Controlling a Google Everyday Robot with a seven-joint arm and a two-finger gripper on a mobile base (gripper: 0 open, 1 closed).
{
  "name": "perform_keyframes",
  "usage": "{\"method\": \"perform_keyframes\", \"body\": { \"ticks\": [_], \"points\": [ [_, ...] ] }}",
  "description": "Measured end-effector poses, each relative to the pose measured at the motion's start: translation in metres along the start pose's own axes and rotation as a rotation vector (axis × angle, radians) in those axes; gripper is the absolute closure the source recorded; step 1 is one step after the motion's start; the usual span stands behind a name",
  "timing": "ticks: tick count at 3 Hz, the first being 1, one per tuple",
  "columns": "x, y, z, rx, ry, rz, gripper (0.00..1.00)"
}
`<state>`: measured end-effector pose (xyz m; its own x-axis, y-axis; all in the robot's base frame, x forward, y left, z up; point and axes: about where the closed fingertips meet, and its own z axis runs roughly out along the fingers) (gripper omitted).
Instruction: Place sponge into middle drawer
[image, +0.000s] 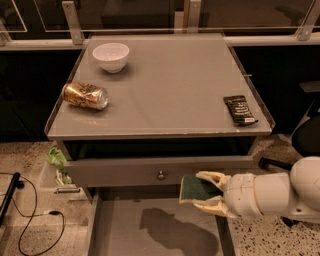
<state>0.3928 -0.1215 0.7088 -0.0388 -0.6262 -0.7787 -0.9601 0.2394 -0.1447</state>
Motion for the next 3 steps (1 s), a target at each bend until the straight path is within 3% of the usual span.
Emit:
{"method": "perform_keyframes", "body": {
  "ticks": [1, 3],
  "points": [
    [0.056, 0.008, 0.033, -0.006, 0.021, 0.028, 1.00],
    [0.133, 0.005, 0.083, -0.055, 0.013, 0.077, 1.00]
  ]
}}
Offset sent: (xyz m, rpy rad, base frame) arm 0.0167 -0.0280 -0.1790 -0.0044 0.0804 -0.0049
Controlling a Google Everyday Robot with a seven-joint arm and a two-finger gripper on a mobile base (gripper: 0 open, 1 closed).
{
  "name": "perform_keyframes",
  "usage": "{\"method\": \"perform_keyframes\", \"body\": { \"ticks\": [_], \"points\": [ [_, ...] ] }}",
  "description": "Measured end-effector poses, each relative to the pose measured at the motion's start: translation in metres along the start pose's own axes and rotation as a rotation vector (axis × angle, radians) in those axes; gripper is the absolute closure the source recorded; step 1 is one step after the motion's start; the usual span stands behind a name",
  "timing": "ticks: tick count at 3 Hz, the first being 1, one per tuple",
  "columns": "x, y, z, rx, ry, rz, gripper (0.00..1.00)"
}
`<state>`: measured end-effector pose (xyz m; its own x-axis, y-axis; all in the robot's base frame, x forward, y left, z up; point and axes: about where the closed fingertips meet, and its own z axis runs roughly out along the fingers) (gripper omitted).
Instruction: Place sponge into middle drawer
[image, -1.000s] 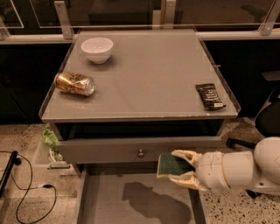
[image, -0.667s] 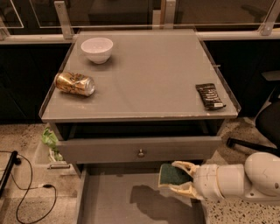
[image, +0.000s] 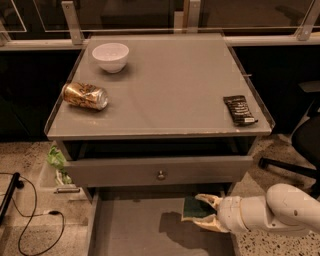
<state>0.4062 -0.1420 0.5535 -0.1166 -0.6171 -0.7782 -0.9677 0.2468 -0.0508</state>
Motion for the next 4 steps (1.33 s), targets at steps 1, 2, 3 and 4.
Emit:
{"method": "perform_keyframes", "body": {
  "ticks": [1, 2, 3, 4],
  "points": [
    [0.000, 0.000, 0.000, 0.000, 0.000, 0.000, 1.00],
    [0.008, 0.001, 0.013, -0.012, 0.007, 0.011, 1.00],
    [0.037, -0.010, 0.039, -0.018, -0.008, 0.064, 1.00],
    [0.061, -0.020, 0.064, -0.015, -0.032, 0.095, 1.00]
  ]
}}
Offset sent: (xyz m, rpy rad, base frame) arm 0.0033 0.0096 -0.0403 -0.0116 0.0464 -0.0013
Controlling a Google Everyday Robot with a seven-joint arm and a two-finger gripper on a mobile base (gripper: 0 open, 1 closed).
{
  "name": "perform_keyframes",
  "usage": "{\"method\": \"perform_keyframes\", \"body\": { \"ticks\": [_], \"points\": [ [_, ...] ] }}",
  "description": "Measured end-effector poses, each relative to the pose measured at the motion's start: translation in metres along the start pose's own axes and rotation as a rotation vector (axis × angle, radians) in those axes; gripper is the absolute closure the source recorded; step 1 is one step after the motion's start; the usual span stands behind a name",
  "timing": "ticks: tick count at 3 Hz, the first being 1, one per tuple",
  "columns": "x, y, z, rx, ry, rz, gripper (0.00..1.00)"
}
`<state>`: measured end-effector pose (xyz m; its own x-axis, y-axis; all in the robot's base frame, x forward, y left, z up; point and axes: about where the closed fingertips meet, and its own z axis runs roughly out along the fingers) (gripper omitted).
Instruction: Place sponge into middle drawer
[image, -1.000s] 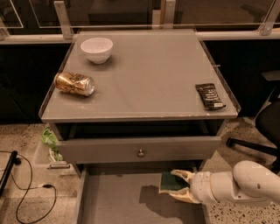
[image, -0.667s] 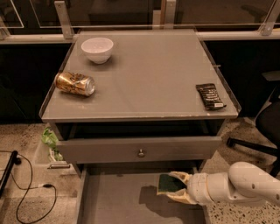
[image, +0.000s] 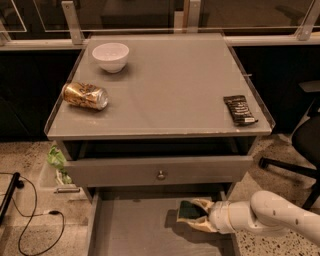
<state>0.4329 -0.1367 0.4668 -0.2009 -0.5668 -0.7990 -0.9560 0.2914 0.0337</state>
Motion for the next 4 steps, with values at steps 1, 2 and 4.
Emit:
{"method": "perform_keyframes", "body": {
  "ticks": [1, 2, 4],
  "points": [
    [0.019, -0.002, 0.022, -0.014, -0.011, 0.028, 1.00],
    [0.035, 0.004, 0.045, -0.036, 0.009, 0.028, 1.00],
    [0.074, 0.011, 0.087, 0.000, 0.090, 0.115, 1.00]
  ]
}}
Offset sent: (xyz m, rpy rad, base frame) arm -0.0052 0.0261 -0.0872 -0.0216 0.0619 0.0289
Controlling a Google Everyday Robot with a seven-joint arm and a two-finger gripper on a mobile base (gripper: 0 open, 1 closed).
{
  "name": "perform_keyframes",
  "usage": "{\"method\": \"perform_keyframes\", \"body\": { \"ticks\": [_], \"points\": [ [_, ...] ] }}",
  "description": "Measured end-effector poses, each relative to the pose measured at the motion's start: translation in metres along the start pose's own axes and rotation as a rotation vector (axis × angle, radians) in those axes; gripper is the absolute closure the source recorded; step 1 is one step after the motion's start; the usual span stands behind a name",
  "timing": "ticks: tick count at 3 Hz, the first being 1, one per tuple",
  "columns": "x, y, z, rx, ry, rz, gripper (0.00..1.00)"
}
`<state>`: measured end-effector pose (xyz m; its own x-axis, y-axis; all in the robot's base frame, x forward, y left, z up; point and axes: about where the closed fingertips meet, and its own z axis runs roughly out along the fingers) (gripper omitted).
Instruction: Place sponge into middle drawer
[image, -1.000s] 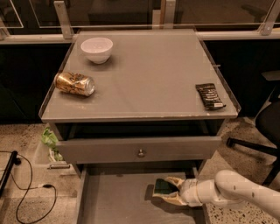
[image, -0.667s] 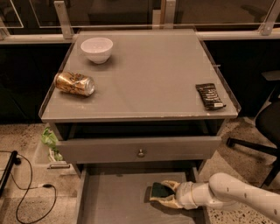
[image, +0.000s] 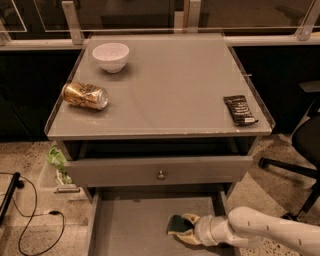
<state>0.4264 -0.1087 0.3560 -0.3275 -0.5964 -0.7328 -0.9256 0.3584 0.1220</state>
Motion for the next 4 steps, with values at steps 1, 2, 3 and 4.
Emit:
{"method": "perform_keyframes", "body": {
  "ticks": [1, 2, 3, 4],
  "points": [
    [0.0006, -0.0022, 0.0007, 0.009, 0.002, 0.001, 0.81],
    [0.0006, -0.0022, 0.0007, 0.009, 0.002, 0.001, 0.58],
    [0.0006, -0.0022, 0.0007, 0.009, 0.002, 0.001, 0.35],
    [0.0006, -0.0022, 0.0008, 0.009, 0.002, 0.001, 0.11]
  ]
}}
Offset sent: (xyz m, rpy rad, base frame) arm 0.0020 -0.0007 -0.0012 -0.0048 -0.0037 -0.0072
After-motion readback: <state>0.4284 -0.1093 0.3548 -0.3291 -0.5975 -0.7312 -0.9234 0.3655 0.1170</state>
